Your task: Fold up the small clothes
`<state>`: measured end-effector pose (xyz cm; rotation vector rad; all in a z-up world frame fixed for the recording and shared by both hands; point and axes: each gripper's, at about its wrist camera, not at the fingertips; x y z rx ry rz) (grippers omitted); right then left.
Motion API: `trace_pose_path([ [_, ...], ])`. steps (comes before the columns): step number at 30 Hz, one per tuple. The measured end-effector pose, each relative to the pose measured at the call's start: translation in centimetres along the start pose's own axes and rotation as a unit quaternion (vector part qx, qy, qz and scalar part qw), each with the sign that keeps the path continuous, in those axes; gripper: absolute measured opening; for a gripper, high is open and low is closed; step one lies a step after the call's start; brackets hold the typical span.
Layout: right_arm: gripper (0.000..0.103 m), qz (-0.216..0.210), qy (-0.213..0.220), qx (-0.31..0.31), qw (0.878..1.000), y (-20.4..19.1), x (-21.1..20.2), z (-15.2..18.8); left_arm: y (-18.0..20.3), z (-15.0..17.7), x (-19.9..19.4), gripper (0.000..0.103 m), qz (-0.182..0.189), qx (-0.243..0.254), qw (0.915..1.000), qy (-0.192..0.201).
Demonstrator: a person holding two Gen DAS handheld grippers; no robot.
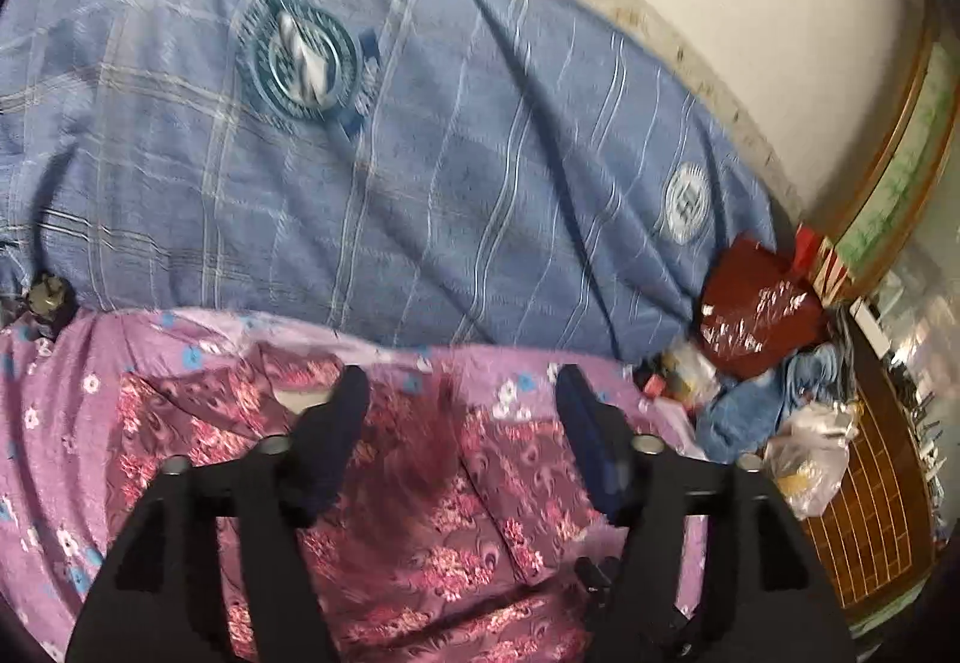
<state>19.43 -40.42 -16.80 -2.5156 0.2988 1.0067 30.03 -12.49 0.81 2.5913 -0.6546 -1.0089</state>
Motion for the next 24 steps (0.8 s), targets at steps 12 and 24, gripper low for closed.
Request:
trace_pose_path([
  [12,0.056,-0.043,-0.014,0.142,0.989,11.4,0.7,-3.7,-10.9,13.0,3.3,0.068,-0.186,-0.033,0.9810,-0.044],
  [24,0.055,-0.101,-0.019,0.306,0.946,21.0,9.6,-9.1,-11.8,16.8,6.8,0.068,-0.182,0.025,0.9790,-0.088],
])
Point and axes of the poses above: each gripper's, at about its wrist camera, not at the fingertips, and x roughly the way its jaws point, y to its right, z to its underside, and after that the axes turned 1 degree about x, right-handed
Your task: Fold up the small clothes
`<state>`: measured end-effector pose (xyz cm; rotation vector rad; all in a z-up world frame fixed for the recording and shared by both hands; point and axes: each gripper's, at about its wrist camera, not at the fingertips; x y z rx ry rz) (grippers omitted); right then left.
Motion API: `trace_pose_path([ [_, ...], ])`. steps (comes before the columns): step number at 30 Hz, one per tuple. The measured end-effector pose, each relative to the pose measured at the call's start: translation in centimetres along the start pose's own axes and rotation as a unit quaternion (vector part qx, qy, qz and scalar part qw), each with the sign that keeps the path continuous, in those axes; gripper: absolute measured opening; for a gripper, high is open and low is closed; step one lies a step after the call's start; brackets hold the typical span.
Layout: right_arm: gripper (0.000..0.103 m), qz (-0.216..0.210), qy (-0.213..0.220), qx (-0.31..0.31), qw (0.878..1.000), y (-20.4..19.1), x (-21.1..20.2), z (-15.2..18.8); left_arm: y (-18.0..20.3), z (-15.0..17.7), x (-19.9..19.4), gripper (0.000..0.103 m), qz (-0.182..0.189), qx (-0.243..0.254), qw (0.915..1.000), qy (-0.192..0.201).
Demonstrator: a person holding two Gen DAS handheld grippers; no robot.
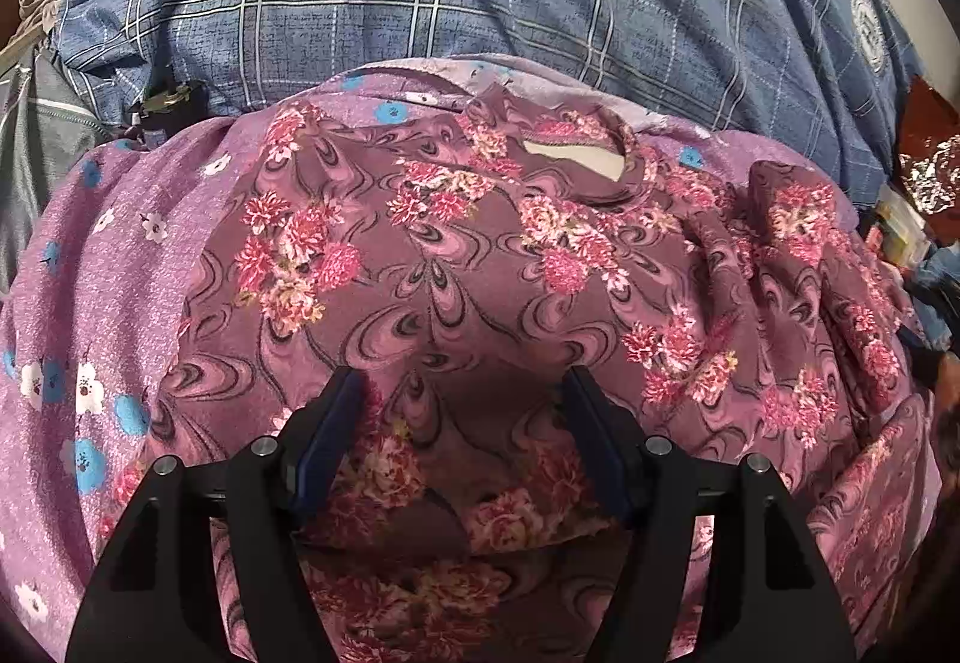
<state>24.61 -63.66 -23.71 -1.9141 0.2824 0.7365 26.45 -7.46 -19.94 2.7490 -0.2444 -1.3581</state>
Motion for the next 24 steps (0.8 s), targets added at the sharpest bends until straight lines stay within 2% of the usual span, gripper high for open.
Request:
trace_pose_path([
  [2,0.051,0.002,0.011,0.001,1.000,-0.3,1.0,-0.7,-0.6,0.0,-0.6,0.068,0.015,-0.008,0.9998,0.009],
  [3,0.041,0.002,0.017,0.002,1.000,-0.2,1.4,-1.0,-0.9,-0.1,-0.8,0.068,0.023,-0.015,0.9996,0.013],
  [4,0.023,0.009,0.024,-0.001,1.000,-0.3,1.9,-1.1,-1.0,-0.3,-0.9,0.068,0.026,-0.021,0.9993,0.014],
  [5,0.015,0.020,0.027,-0.005,0.999,-0.3,2.3,-1.3,-1.3,-0.5,-0.9,0.068,0.031,-0.030,0.9989,0.017],
  [6,0.013,0.029,0.027,-0.005,0.999,-0.3,2.7,-1.3,-1.6,-0.6,-1.1,0.068,0.034,-0.038,0.9985,0.022],
  [9,0.012,0.017,0.050,-0.006,0.999,-1.2,1.3,-1.0,-2.6,-1.6,-2.0,0.068,0.028,-0.064,0.9965,0.046],
  [11,0.011,-0.001,0.077,-0.034,0.996,-3.8,-1.1,-0.5,-3.6,-2.2,-2.8,0.068,0.023,-0.081,0.9944,0.064],
  [14,0.011,-0.071,0.132,-0.071,0.986,-8.8,-6.9,1.2,-5.8,-3.0,-4.3,0.068,-0.014,-0.106,0.9892,0.100],
  [16,0.011,-0.131,0.157,-0.094,0.974,-12.4,-11.0,3.2,-7.3,-3.3,-5.0,0.068,-0.057,-0.114,0.9855,0.112],
  [19,0.011,-0.203,0.158,-0.148,0.955,-18.2,-14.7,7.7,-10.1,-3.5,-5.7,0.068,-0.098,-0.145,0.9775,0.118],
  [21,0.011,-0.222,0.153,-0.195,0.943,-22.0,-15.5,11.5,-12.3,-3.5,-5.9,0.068,-0.112,-0.174,0.9719,0.111],
  [24,0.011,-0.245,0.106,-0.266,0.926,-27.4,-14.4,17.8,-15.3,-3.3,-6.8,0.068,-0.117,-0.215,0.9633,0.111],
])
Point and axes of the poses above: each gripper's, at about its wrist camera, not at the fingertips, and x roughly the way its jaws point, y to its right, z to its underside, and after that the axes turned 1 degree about x, right-handed
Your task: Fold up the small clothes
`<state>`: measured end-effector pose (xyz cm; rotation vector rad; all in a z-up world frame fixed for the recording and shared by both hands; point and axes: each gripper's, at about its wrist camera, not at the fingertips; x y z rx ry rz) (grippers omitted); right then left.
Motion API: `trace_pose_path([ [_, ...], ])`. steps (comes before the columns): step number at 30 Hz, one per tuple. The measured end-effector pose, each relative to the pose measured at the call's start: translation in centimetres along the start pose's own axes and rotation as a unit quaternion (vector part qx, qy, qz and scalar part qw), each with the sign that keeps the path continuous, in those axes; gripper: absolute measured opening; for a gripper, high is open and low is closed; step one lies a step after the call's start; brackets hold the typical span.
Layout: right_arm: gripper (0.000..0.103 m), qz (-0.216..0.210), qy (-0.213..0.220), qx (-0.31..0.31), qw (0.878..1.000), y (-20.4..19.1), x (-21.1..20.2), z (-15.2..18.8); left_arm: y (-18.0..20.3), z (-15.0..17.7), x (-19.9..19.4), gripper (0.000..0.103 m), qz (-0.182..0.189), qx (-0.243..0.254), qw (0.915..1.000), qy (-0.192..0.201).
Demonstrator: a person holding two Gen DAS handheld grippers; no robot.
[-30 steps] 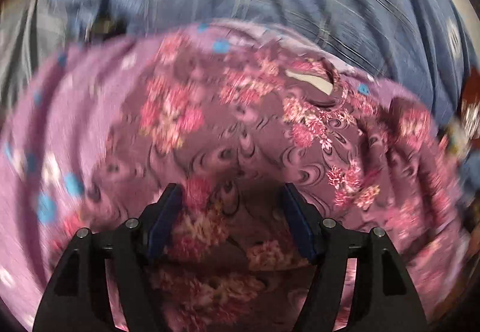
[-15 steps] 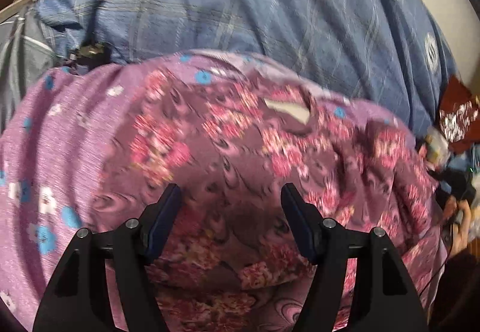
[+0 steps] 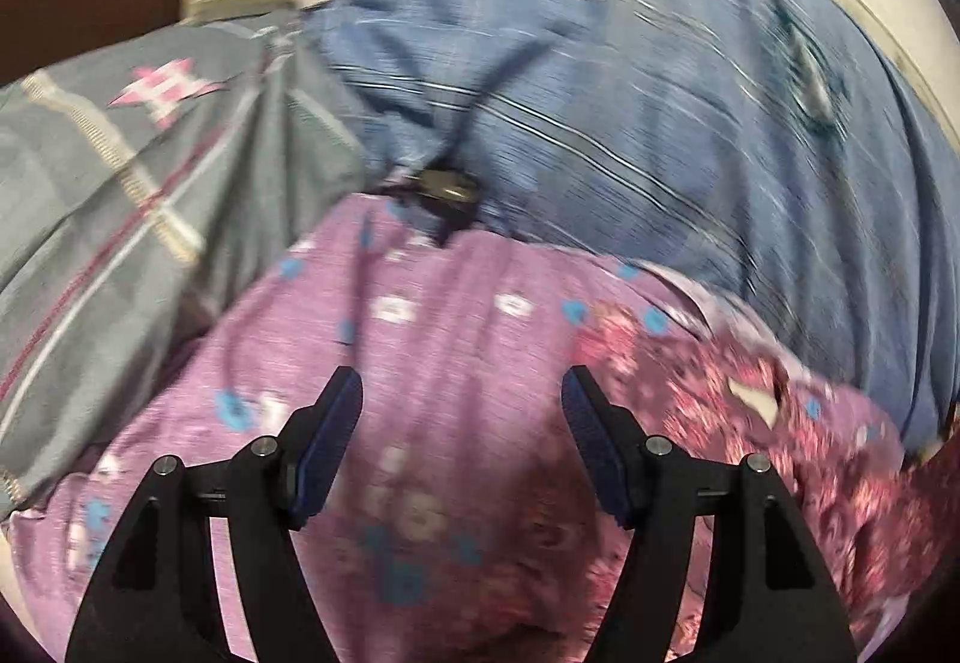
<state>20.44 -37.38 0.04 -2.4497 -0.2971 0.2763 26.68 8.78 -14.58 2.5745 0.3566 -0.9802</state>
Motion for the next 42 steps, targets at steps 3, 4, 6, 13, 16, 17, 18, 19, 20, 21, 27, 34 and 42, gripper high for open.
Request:
trace_pose_path([
  [3,0.017,-0.033,-0.076,-0.030,0.996,-5.1,5.3,4.9,-2.7,-1.0,-0.2,0.068,-0.030,-0.017,0.9994,0.000],
  [4,0.024,-0.036,-0.119,-0.031,0.992,-6.3,7.7,7.3,-3.8,-1.4,-0.2,0.068,-0.038,-0.030,0.9988,0.001],
  [6,0.059,-0.042,-0.199,-0.037,0.978,-7.4,11.6,11.5,-5.6,-1.8,-0.2,0.068,-0.036,-0.055,0.9979,-0.002],
  [13,0.065,-0.014,-0.275,-0.023,0.961,-4.4,12.2,16.7,-6.6,-1.9,-0.4,0.068,-0.017,-0.066,0.9976,-0.007],
  [16,0.057,0.039,-0.260,-0.035,0.964,-2.4,10.9,16.2,-4.1,-1.3,-0.7,0.069,0.016,-0.030,0.9994,0.000],
  [17,0.050,0.062,-0.261,-0.036,0.963,-1.3,10.6,16.0,-2.9,-1.0,-0.6,0.069,0.036,-0.012,0.9993,-0.002],
  [18,0.036,0.075,-0.261,-0.032,0.962,-0.2,10.6,15.6,-1.6,-0.7,-0.5,0.069,0.058,0.006,0.9983,-0.007],
  [19,0.028,0.090,-0.262,-0.025,0.961,1.2,10.6,15.4,-0.1,-0.3,-0.2,0.069,0.079,0.023,0.9966,-0.011],
  [20,0.026,0.102,-0.260,-0.016,0.960,2.3,10.7,15.3,1.0,0.0,0.0,0.069,0.088,0.035,0.9955,-0.009],
  [21,0.025,0.114,-0.256,-0.005,0.960,3.4,10.7,14.8,2.1,0.2,0.3,0.070,0.092,0.047,0.9946,-0.006],
  [27,0.027,0.144,-0.250,0.023,0.957,7.8,10.9,14.7,6.5,1.6,4.3,0.074,0.095,0.071,0.9919,-0.046],
  [34,0.023,0.220,-0.289,-0.002,0.932,12.8,13.0,16.0,7.8,4.2,8.3,0.088,0.006,0.114,0.9848,-0.131],
  [42,0.060,0.162,-0.244,-0.010,0.956,9.9,1.6,11.3,3.9,5.0,-0.9,0.088,0.054,0.129,0.9884,-0.057],
])
Point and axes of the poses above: each gripper's, at about its wrist camera, not at the fingertips, and x roughly the way its jaws point, y to its right, z to its underside, and after that the axes turned 1 degree about x, right-handed
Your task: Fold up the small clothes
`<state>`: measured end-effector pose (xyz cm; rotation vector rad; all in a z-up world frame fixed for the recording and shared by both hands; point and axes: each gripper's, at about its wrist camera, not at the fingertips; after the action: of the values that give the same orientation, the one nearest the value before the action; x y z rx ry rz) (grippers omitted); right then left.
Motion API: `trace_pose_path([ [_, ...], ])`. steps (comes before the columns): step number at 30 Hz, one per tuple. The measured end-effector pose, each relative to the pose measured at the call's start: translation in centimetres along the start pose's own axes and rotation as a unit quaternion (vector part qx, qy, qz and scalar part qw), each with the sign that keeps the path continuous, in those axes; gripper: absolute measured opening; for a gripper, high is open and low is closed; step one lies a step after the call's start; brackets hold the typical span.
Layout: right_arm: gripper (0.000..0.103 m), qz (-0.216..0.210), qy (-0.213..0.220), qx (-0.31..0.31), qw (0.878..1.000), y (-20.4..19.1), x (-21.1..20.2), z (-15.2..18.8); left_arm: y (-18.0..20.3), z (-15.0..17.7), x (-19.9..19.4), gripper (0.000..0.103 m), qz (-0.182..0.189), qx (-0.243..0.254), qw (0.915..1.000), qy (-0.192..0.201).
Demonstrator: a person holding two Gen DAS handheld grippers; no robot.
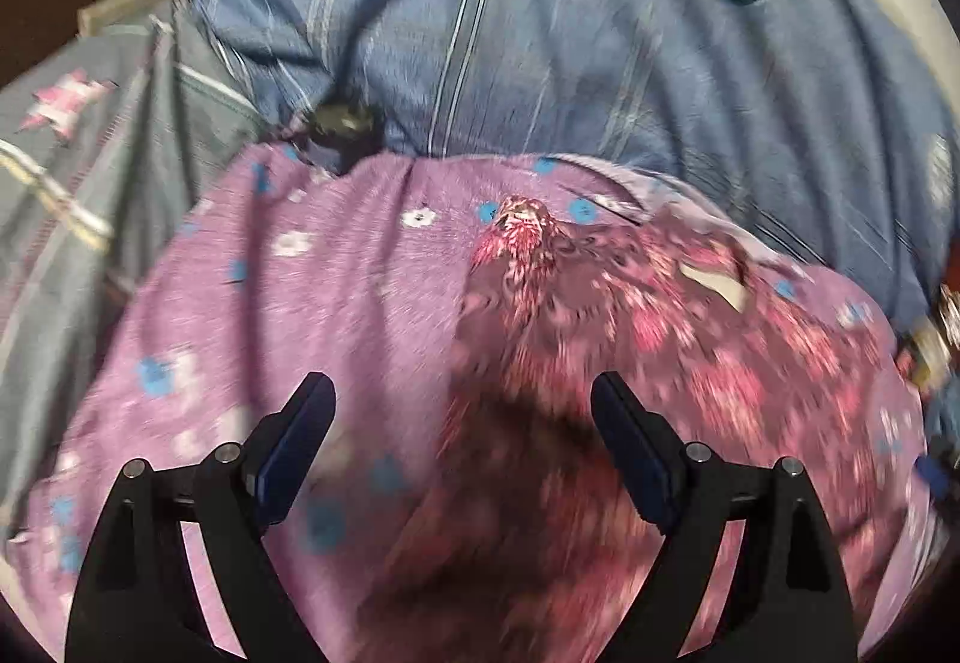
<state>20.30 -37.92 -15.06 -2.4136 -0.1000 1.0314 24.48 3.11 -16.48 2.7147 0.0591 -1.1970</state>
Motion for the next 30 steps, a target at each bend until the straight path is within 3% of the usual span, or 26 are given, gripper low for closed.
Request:
trace_pose_path([
  [3,0.072,0.006,0.022,-0.005,1.000,1.7,-4.7,2.3,-2.2,3.2,-4.2,0.088,-0.002,0.004,0.9998,0.018],
  [6,0.072,0.019,0.012,-0.002,1.000,3.9,-8.3,5.4,-4.8,7.9,-7.5,0.088,0.029,-0.030,0.9991,0.007],
  [9,0.072,0.029,-0.010,-0.001,1.000,5.6,-10.9,8.1,-5.7,13.2,-8.9,0.088,0.057,-0.026,0.9967,-0.052],
  [13,0.072,0.032,-0.035,0.007,0.999,7.2,-12.6,10.9,-5.7,19.1,-10.2,0.088,0.101,-0.045,0.9875,-0.112],
  [16,0.072,0.046,-0.062,0.006,0.997,8.0,-11.9,12.6,-5.5,21.4,-10.6,0.087,0.122,-0.066,0.9807,-0.138],
  [19,0.072,0.063,-0.085,0.008,0.994,9.2,-10.4,13.9,-5.3,22.8,-11.0,0.077,0.132,-0.068,0.9782,-0.145],
  [21,0.072,0.103,-0.095,0.002,0.990,9.8,-9.2,14.6,-5.3,23.3,-10.8,0.058,0.122,-0.064,0.9801,-0.143],
  [23,0.072,0.115,-0.103,0.000,0.988,10.1,-8.6,14.8,-5.6,23.8,-10.4,0.049,0.125,-0.073,0.9778,-0.151],
  [27,0.069,0.096,-0.128,0.000,0.987,10.0,-7.3,15.3,-5.7,25.3,-9.0,0.049,0.130,-0.086,0.9724,-0.173],
  [29,0.062,0.103,-0.128,-0.013,0.986,9.4,-7.0,15.6,-5.9,25.7,-8.4,0.051,0.135,-0.091,0.9699,-0.181],
  [30,0.053,0.104,-0.126,-0.019,0.986,9.2,-6.9,15.8,-6.0,25.8,-8.4,0.055,0.137,-0.093,0.9693,-0.182],
])
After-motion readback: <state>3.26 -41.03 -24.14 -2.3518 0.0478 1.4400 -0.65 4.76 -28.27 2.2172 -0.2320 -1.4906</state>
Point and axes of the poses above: each gripper's, at about its wrist camera, not at the fingertips, and x roughly the way its jaws point, y to its right, z to its underside, and after that the axes turned 1 degree about x, right-handed
